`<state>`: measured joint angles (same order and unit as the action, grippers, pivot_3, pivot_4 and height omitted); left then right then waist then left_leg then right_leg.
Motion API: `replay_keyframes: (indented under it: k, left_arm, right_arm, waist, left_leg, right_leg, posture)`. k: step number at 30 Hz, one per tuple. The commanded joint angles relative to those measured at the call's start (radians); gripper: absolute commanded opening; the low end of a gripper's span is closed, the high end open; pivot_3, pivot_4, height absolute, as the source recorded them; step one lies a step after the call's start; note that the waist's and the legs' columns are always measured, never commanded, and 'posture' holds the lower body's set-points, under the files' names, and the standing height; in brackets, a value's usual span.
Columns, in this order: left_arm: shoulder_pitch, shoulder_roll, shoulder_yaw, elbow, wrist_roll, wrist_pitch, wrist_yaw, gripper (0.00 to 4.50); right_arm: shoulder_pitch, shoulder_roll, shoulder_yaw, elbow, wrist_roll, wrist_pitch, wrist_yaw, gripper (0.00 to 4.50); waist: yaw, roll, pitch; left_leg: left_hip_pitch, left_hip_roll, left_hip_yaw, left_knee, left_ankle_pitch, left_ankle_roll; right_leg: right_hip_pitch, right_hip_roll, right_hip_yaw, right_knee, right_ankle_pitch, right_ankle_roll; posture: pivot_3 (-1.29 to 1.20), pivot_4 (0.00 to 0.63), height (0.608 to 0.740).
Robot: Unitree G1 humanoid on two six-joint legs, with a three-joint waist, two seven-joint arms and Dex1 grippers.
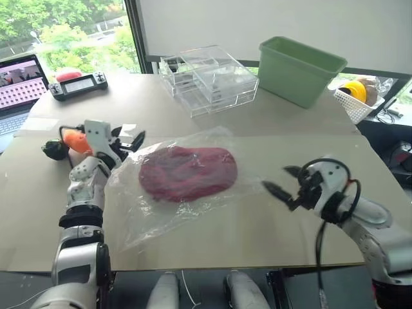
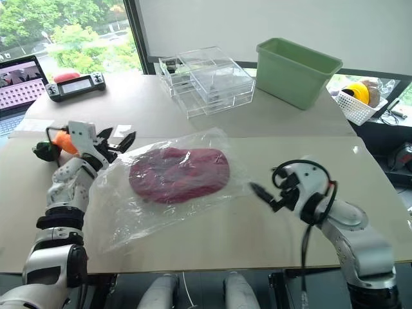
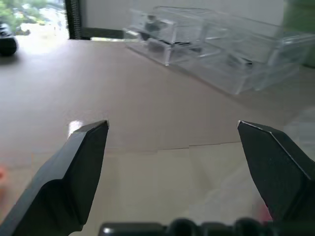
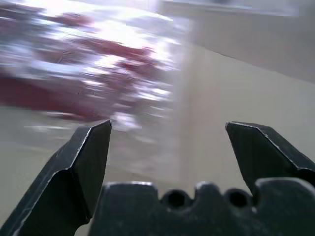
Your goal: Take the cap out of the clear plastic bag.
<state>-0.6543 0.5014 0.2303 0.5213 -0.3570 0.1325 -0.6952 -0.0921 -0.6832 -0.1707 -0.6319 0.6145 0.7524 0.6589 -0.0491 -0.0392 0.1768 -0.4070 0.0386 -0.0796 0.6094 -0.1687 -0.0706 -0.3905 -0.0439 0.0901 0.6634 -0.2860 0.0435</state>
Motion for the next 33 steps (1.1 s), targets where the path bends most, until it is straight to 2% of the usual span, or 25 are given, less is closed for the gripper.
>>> replay_keyframes:
  k: [1, 4, 9, 12, 15, 19, 23, 28, 33]
  left_arm:
    - [0.081, 0.099, -0.052, -0.282, -0.11, 0.189, -0.206, 4.5]
    - [0.154, 0.195, -0.089, -0.48, -0.203, 0.344, -0.336, 4.5]
    - [0.223, 0.319, -0.136, -0.682, -0.269, 0.462, -0.466, 4.5]
    - [0.275, 0.356, -0.189, -0.797, -0.267, 0.474, -0.511, 4.5]
    - [0.332, 0.351, -0.249, -0.876, -0.225, 0.437, -0.506, 4.5]
    - [0.393, 0.288, -0.34, -0.918, -0.121, 0.358, -0.432, 4.5]
    - [0.421, 0.231, -0.444, -0.896, 0.089, 0.183, -0.324, 4.5]
    - [0.415, 0.196, -0.485, -0.801, 0.281, -0.014, -0.218, 4.5]
    - [0.394, 0.203, -0.513, -0.688, 0.493, -0.179, -0.098, 4.5]
  right_arm:
    - [-0.001, -0.069, -0.019, -0.115, 0.191, 0.09, 0.099, 4.47]
    - [-0.011, -0.104, -0.024, -0.133, 0.26, 0.113, 0.116, 4.47]
    - [-0.033, -0.106, 0.0, -0.094, 0.227, 0.092, 0.082, 4.47]
    - [-0.033, -0.103, 0.013, -0.078, 0.21, 0.084, 0.076, 4.47]
    - [-0.03, -0.101, 0.02, -0.071, 0.201, 0.077, 0.077, 4.47]
    - [-0.025, -0.096, 0.018, -0.066, 0.199, 0.075, 0.07, 4.47]
    - [-0.005, -0.101, 0.011, -0.075, 0.202, 0.083, 0.064, 4.47]
    - [0.002, -0.105, 0.003, -0.081, 0.209, 0.085, 0.055, 4.47]
    - [0.01, -0.101, -0.008, -0.093, 0.218, 0.09, 0.038, 4.47]
  waist:
    - [-0.006, 0.0, 0.0]
    - [-0.006, 0.0, 0.0]
    - [0.002, 0.0, 0.0]
    - [0.004, 0.0, 0.0]
    - [0.006, 0.0, 0.001]
    - [0.007, 0.0, 0.001]
    - [0.01, 0.0, 0.001]
    - [0.01, 0.0, 0.001]
    - [0.011, 0.0, 0.001]
  left_leg:
    - [0.0, 0.0, 0.0, 0.0, 0.0, 0.0]
    - [0.001, 0.0, 0.0, 0.001, 0.0, 0.001]
    - [0.002, 0.002, 0.0, 0.002, 0.0, 0.001]
    - [0.001, 0.002, 0.001, 0.001, 0.0, 0.001]
    - [0.0, 0.002, 0.001, 0.001, -0.001, 0.002]
    - [0.0, 0.002, 0.001, 0.001, -0.001, 0.002]
    - [0.0, 0.002, 0.001, 0.002, -0.001, 0.002]
    - [0.0, 0.002, 0.002, 0.002, -0.001, 0.002]
    - [0.0, 0.002, 0.001, 0.002, -0.001, 0.002]
  right_leg:
    - [0.0, 0.0, 0.0, -0.001, 0.0, 0.0]
    - [0.001, 0.0, 0.0, 0.0, 0.0, 0.0]
    - [0.001, 0.001, 0.0, 0.0, -0.001, 0.001]
    - [0.001, 0.001, 0.0, -0.001, -0.002, 0.0]
    - [0.0, 0.001, 0.001, -0.002, -0.003, 0.0]
    - [-0.001, 0.001, 0.001, -0.001, -0.003, 0.0]
    - [0.0, 0.001, 0.001, -0.001, -0.003, 0.0]
    - [0.0, 0.001, 0.001, -0.002, -0.003, 0.0]
    - [0.0, 0.001, 0.001, -0.001, -0.003, 0.0]
  posture:
    - [0.0, 0.15, 0.735]
    - [0.0, 0.15, 0.735]
    - [0.0, 0.15, 0.735]
    - [0.0, 0.15, 0.735]
    - [0.0, 0.15, 0.735]
    - [0.0, 0.15, 0.735]
    - [0.0, 0.15, 0.735]
    - [0.0, 0.15, 0.735]
    - [0.0, 0.15, 0.735]
